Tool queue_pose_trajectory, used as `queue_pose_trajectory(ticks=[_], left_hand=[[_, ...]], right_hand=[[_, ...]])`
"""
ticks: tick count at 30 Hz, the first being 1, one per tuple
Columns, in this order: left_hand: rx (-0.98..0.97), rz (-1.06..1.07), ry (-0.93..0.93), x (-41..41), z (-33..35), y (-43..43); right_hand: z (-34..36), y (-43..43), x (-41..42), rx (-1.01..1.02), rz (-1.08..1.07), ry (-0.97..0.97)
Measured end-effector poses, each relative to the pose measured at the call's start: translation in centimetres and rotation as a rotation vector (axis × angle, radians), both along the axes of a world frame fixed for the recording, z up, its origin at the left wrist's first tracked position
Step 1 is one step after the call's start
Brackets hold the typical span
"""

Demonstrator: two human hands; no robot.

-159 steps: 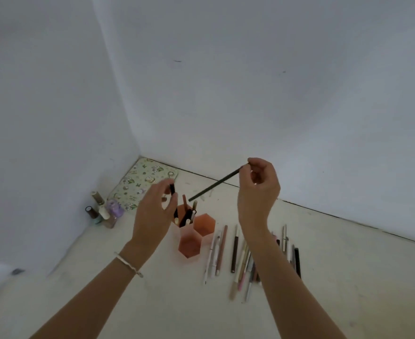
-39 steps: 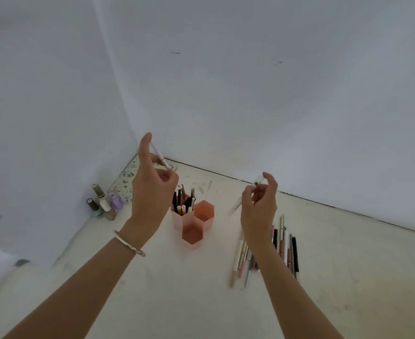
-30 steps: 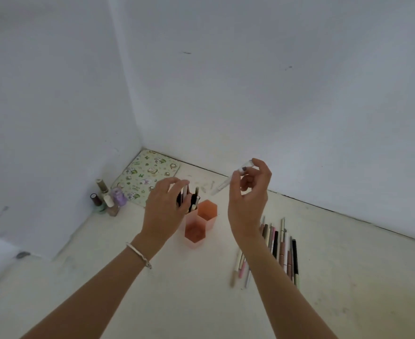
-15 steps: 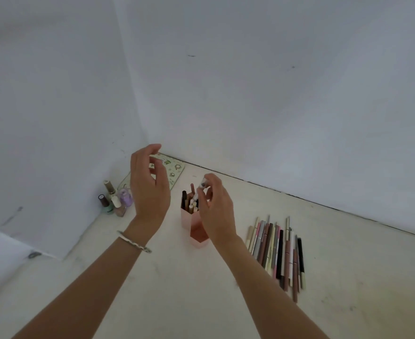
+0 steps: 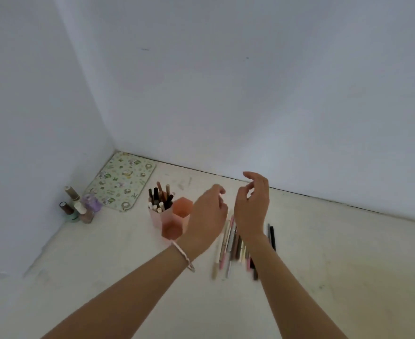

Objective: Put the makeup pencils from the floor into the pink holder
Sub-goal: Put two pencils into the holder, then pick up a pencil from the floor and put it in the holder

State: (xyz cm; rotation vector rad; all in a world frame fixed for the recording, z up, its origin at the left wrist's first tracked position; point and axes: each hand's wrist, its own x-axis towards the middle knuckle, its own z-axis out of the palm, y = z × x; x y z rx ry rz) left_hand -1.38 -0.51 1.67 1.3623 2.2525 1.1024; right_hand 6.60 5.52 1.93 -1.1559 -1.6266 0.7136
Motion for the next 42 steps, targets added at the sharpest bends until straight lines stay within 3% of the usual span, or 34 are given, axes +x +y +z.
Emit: queue_pose_trajectory(ticks=[2, 4, 8, 16, 24, 28, 31, 35, 38, 42], left_hand=[[-0.32, -0.057, 0.025, 1.5, -2.7, 1.1], [-0.524, -0.084, 0.047, 2.5, -4.8, 1.3], [-0.646, -0.031, 0.082, 3.8, -7.0, 1.2], [-0.491, -0.028, -0.017, 2.2, -5.1, 2.6], [0.045, 0.076, -0.052, -1.7, 1.9, 4.7], [0.193, 0.097, -0.137, -2.0, 3.6, 4.0], [0.328, 0.136, -0.16, -3.2, 5.6, 3.2], [0.579, 0.278, -0.122, -8.4, 9.3, 0.4], [0.662, 0.412, -0.043, -11.8, 10.0, -2.4], [0.572, 0.414, 0.003, -13.1, 7.0, -4.3]], right_hand=[[-0.3, 1.1, 2.1, -0.04, -0.014, -0.023], [-0.9, 1.7, 3.8, -0.075, -0.016, -0.053], [-2.5, 2.0, 6.6, -0.117, -0.012, -0.112], [-5.1, 2.5, 6.5, -0.248, 0.057, -0.225], [-9.1, 4.2, 0.8, -0.19, 0.216, -1.015], [-10.6, 4.2, -0.1, -0.083, 0.262, -1.123], [-10.1, 5.0, -0.5, -0.195, 0.257, -0.96], [-5.1, 6.9, -0.6, -0.462, 0.113, -0.309], [-0.7, 7.5, -0.8, -0.436, 0.035, 0.026], [4.1, 5.3, -3.0, -0.318, 0.008, 0.342]])
